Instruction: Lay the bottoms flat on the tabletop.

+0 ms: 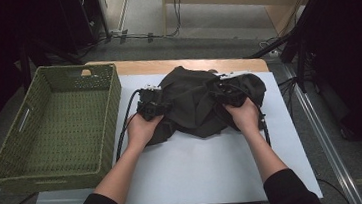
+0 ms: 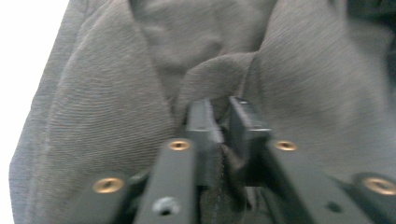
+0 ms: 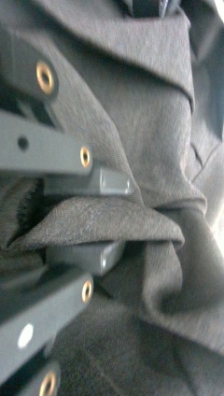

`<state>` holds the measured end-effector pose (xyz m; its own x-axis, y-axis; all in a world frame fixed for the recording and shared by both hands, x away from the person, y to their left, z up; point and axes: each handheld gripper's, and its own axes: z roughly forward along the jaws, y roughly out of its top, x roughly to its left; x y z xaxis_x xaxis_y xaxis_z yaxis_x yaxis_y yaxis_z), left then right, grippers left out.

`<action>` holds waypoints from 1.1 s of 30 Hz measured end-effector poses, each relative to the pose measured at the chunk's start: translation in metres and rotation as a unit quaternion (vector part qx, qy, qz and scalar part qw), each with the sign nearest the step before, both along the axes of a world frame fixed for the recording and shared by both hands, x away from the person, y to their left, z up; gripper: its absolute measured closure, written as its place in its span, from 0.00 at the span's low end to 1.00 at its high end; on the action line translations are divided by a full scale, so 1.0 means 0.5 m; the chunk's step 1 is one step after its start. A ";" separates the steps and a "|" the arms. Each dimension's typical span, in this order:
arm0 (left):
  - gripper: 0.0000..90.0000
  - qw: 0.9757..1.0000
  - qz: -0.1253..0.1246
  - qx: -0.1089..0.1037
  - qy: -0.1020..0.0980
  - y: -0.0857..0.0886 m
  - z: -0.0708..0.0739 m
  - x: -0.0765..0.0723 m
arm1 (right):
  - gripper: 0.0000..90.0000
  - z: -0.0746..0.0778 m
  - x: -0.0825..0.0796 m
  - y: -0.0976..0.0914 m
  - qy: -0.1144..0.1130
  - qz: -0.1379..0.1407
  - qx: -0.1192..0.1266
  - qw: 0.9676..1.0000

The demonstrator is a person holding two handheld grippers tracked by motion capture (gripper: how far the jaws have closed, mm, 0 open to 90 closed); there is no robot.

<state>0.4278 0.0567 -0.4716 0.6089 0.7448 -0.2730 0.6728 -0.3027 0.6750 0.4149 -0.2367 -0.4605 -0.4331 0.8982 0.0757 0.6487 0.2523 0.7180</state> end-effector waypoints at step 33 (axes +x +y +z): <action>0.44 0.992 -0.122 -0.031 -0.016 -0.004 0.076 -0.155 | 0.52 0.020 -0.218 -0.019 -0.006 0.080 0.032 0.996</action>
<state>0.3502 0.0549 -0.4335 0.7781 0.5570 -0.2906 0.5622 -0.4111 0.7176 0.3060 -0.2463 -0.4505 -0.5713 0.8112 0.1248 0.5952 0.3048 0.7435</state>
